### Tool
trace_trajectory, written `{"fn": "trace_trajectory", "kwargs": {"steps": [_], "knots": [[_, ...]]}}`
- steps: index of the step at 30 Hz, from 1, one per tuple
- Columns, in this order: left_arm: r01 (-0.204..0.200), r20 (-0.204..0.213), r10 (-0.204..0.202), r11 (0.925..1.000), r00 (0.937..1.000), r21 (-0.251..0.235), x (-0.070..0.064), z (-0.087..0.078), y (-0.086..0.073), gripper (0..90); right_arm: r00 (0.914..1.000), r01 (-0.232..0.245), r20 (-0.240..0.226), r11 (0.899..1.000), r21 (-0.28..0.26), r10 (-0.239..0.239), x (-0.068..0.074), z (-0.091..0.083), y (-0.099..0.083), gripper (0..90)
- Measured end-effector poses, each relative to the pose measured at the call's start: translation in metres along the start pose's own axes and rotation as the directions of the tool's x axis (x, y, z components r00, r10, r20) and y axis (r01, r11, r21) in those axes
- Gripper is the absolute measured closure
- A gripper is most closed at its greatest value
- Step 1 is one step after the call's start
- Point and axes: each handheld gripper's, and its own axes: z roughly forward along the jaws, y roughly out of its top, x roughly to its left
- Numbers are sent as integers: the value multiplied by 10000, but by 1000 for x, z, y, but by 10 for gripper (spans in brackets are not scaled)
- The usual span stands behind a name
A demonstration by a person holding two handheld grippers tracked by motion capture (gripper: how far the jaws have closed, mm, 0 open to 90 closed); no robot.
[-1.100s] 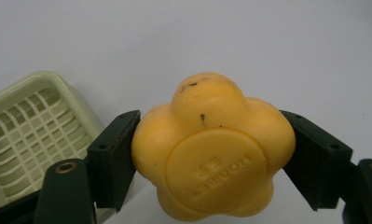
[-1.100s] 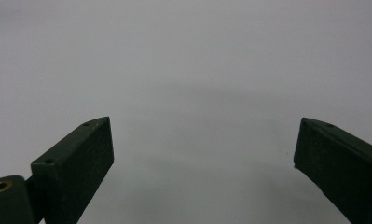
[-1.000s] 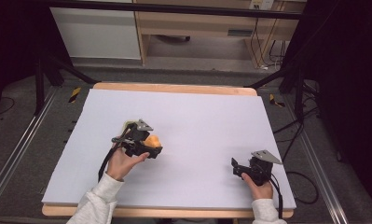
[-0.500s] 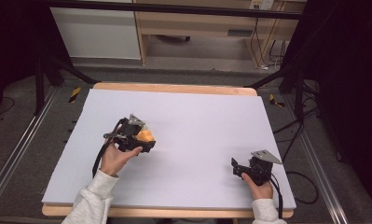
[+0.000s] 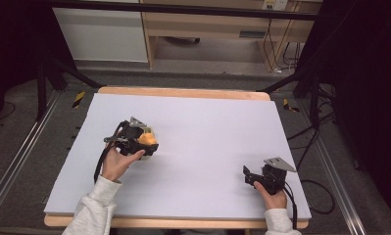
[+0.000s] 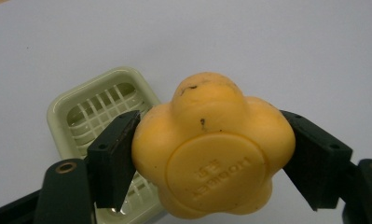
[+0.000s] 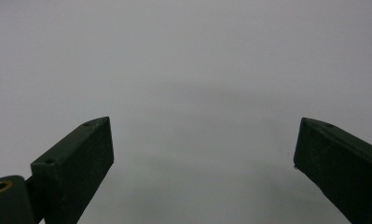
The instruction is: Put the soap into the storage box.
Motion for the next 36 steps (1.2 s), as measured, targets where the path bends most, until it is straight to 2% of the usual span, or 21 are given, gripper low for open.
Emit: {"fn": "trace_trajectory", "kwargs": {"steps": [12,19,30,36], "knots": [[96,-305,-99,9999,9995,-95,10,-1,1,249,9999,-108,-34,9999,27,108,0,0,0,52],[302,-618,-307,9995,9976,-78,20,-1,0,249,9999,-123,-26,9999,25,123,0,0,0,52],[659,-958,-643,9977,9933,134,35,10,-3,249,9999,-141,-37,9999,45,141,0,0,0,53],[706,-1024,-669,9970,9925,324,38,17,-6,249,9999,-136,-34,9999,41,136,0,0,0,52]]}}
